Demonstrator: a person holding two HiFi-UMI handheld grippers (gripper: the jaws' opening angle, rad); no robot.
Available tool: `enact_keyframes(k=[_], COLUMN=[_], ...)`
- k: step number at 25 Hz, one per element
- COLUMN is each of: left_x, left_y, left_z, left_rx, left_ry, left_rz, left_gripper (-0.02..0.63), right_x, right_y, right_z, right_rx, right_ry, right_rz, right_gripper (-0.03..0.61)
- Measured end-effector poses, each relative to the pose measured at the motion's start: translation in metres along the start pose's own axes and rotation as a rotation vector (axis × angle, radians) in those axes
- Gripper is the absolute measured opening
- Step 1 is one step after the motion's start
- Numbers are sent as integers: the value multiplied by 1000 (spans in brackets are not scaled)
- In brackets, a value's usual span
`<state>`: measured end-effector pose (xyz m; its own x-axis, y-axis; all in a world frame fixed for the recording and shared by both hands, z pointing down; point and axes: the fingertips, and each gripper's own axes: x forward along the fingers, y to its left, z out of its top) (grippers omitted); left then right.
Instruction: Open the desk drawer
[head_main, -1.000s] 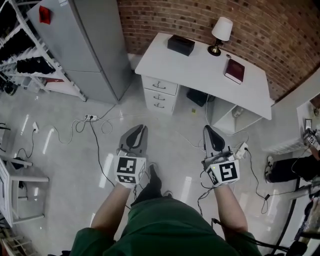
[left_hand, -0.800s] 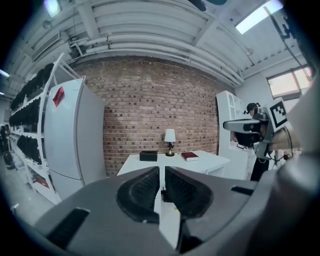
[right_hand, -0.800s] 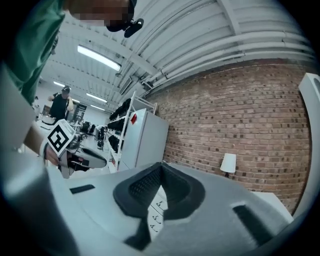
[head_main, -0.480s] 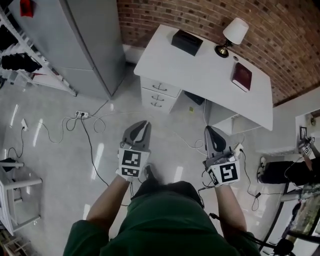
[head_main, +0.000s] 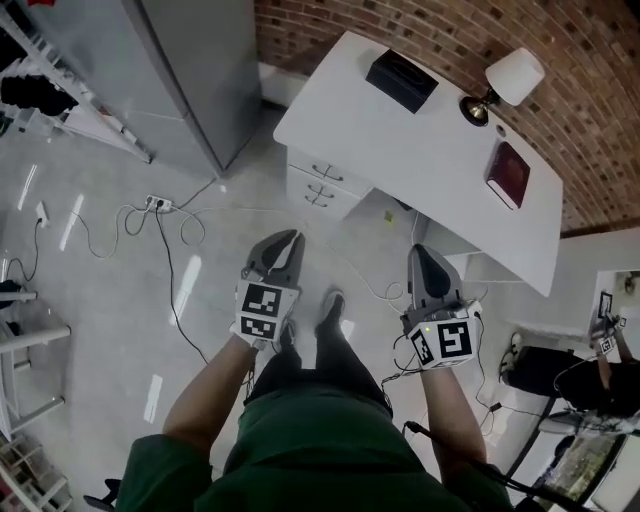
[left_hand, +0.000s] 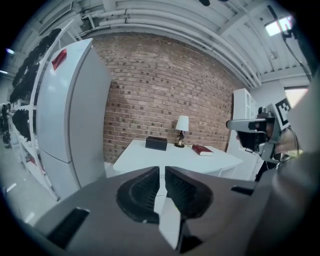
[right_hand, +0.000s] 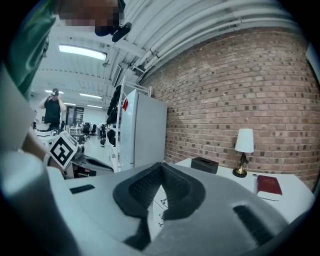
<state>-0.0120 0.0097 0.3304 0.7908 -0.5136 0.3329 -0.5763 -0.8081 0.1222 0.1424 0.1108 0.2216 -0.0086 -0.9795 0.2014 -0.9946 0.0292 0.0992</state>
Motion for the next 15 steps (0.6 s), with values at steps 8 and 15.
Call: enact_keyframes(k=[8,15], left_x=[93,174], left_y=[15,63], left_z=[-45,-104], left_rx=[-351,-608], left_ry=[68,79], left_rz=[-14,55], left_gripper=[34,34], right_x=[66,99], right_y=[-33,-20], right_z=[-51,-89], right_rx=[29,-3], right_ry=[27,86], right_rz=[204,337], right_gripper=[0,0])
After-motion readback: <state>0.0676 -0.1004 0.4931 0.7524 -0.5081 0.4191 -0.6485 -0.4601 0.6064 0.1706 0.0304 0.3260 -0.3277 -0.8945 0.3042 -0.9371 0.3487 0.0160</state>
